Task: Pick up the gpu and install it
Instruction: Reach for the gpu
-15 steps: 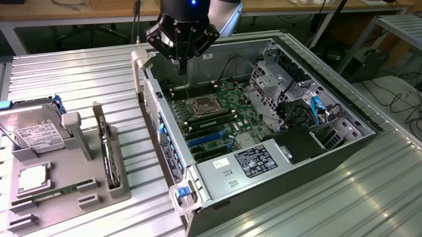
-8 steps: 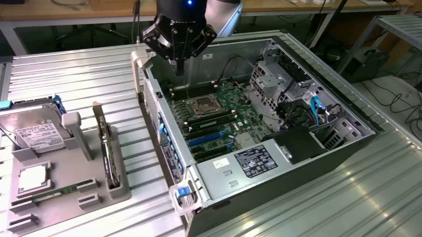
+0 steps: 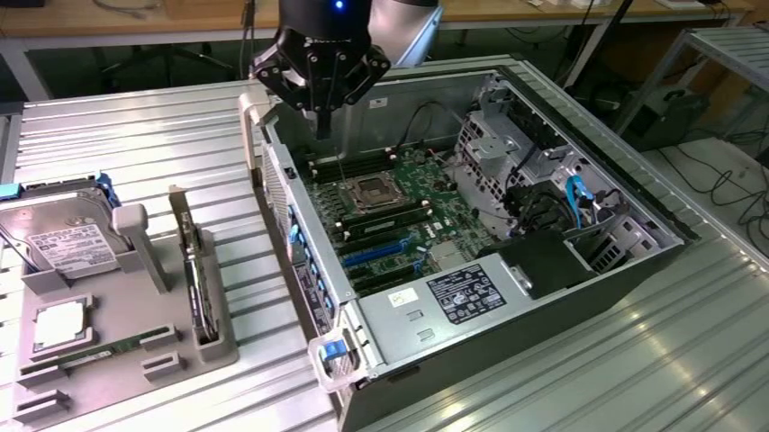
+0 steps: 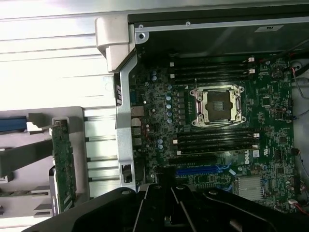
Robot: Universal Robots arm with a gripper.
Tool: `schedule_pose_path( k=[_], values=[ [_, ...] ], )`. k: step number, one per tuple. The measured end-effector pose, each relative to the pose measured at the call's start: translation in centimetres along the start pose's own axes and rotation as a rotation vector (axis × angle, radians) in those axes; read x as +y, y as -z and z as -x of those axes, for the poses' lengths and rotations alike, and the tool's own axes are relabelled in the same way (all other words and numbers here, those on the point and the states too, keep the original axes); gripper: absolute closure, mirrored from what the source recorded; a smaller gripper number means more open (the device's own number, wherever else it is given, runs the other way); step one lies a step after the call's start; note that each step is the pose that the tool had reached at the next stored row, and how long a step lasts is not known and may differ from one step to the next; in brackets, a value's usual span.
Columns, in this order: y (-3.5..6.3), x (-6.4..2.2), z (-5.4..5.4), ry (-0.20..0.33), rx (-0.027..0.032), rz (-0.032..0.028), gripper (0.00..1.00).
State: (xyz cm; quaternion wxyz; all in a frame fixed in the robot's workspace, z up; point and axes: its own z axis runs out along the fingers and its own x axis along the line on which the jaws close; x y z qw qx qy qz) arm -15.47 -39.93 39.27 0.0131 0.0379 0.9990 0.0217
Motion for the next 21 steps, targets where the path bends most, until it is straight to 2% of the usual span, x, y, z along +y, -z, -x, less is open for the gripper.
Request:
schedule_pose_path(
  k=[21],
  values=[
    [0.02, -0.18, -1.3, 0.000, 0.0000, 0.0000, 0.89]
  ],
)
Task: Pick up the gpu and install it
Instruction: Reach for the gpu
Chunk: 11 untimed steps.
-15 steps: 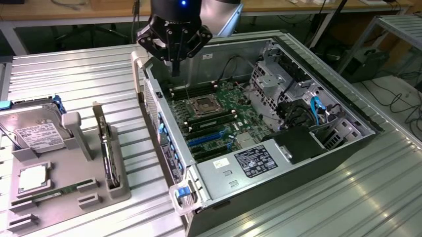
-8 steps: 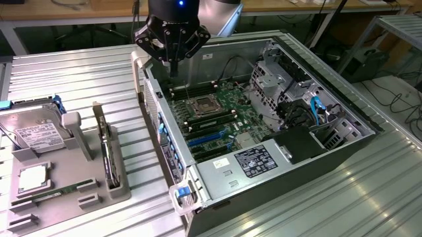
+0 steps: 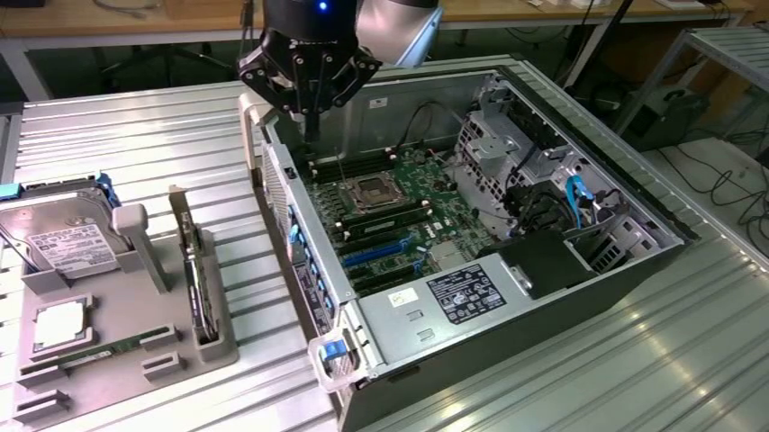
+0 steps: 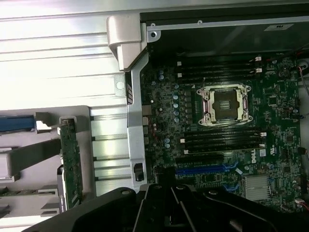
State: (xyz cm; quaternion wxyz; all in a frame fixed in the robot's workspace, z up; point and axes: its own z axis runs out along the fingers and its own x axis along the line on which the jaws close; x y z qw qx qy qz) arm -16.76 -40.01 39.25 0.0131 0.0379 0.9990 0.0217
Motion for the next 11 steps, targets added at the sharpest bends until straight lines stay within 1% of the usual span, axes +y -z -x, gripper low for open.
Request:
schedule_pose_path(
  k=[11],
  values=[
    [0.01, -0.10, -0.59, 0.000, 0.0000, 0.0000, 0.89]
  ],
)
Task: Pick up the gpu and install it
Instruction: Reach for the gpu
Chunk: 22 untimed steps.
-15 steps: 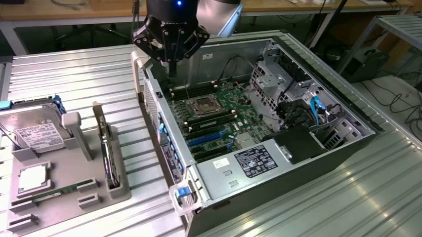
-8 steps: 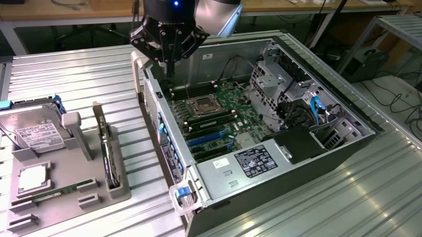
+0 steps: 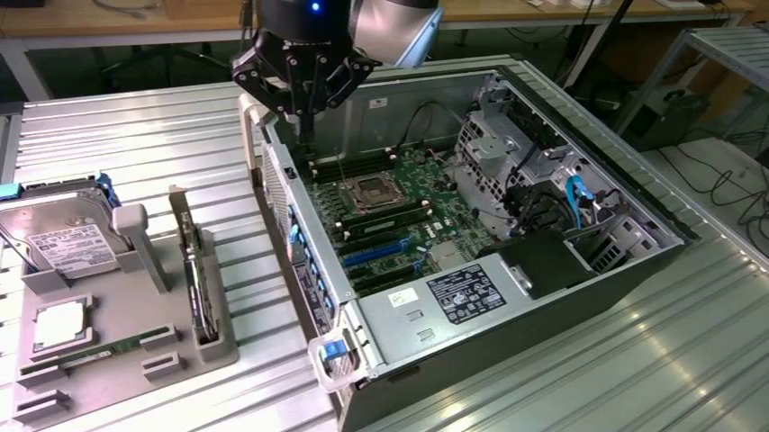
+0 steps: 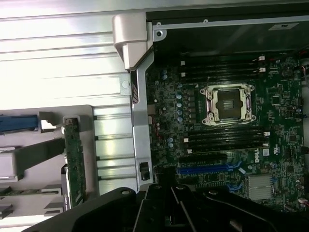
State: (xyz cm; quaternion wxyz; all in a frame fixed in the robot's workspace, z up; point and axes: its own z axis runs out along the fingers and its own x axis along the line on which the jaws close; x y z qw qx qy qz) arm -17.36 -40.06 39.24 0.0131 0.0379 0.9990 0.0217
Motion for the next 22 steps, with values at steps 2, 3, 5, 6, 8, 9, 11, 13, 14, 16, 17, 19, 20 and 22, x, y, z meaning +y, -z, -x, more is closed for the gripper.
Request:
schedule_pose_path(
  k=[2, 3, 5, 6, 8, 9, 11, 13, 14, 16, 17, 19, 20, 22],
  values=[
    [0.00, -0.03, -0.2, 0.000, 0.0000, 0.0000, 0.89],
    [0.00, -0.04, -0.3, 0.000, 0.0000, 0.0000, 0.89],
    [0.00, -0.06, -0.4, 0.000, 0.0000, 0.0000, 0.89],
    [0.01, -0.07, -0.4, 0.000, 0.0000, -0.0001, 0.89],
    [0.01, -0.11, -0.7, 0.000, 0.0000, 0.0000, 0.89],
    [0.01, -0.12, -0.8, 0.000, 0.0000, 0.0000, 0.89],
    [0.01, -0.14, -0.8, 0.000, 0.0000, 0.0000, 0.89],
    [0.01, -0.16, -0.9, 0.000, 0.0000, 0.0000, 0.89],
    [0.01, -0.17, -1.0, 0.000, 0.0000, 0.0000, 0.89],
    [0.01, -0.20, -1.2, 0.000, 0.0000, 0.0000, 0.89],
    [0.02, -0.20, -1.2, 0.000, 0.0000, 0.0000, 0.89],
    [0.02, -0.24, -1.4, 0.000, 0.0000, 0.0000, 0.89],
    [0.02, -0.25, -1.5, 0.000, 0.0000, -0.0001, 0.89],
    [0.02, -0.26, -1.5, 0.000, 0.0000, 0.0000, 0.89]
  ],
)
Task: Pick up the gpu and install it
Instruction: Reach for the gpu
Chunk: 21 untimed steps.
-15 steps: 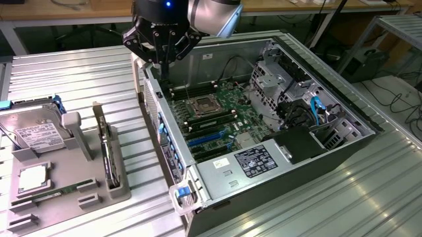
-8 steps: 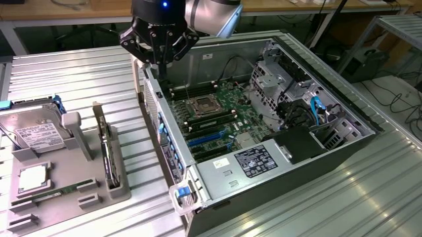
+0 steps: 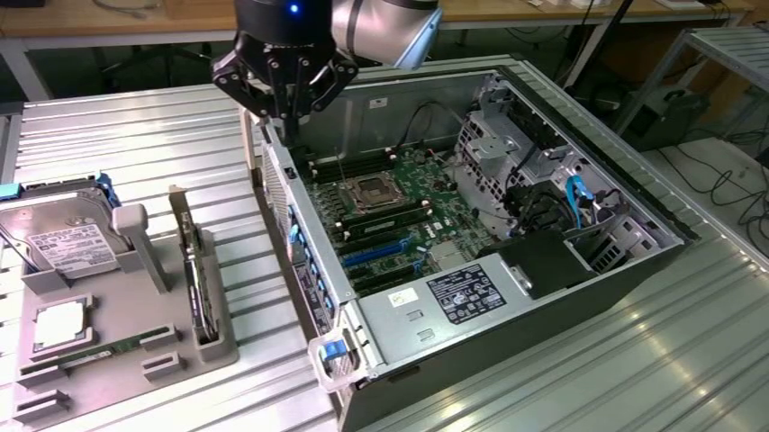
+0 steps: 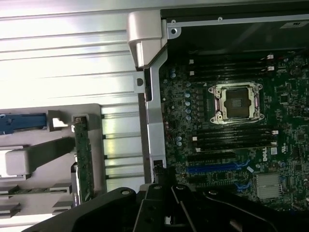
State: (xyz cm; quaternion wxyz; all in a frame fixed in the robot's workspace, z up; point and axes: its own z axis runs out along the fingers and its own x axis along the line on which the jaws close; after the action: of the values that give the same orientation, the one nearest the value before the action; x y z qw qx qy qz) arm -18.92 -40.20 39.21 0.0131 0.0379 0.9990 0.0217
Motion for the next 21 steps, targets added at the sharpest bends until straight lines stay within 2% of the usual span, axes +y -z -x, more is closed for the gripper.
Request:
schedule_pose_path(
  k=[21],
  values=[
    [0.01, -0.19, -1.03, 0.000, 0.0000, 0.0000, 0.89]
  ],
)
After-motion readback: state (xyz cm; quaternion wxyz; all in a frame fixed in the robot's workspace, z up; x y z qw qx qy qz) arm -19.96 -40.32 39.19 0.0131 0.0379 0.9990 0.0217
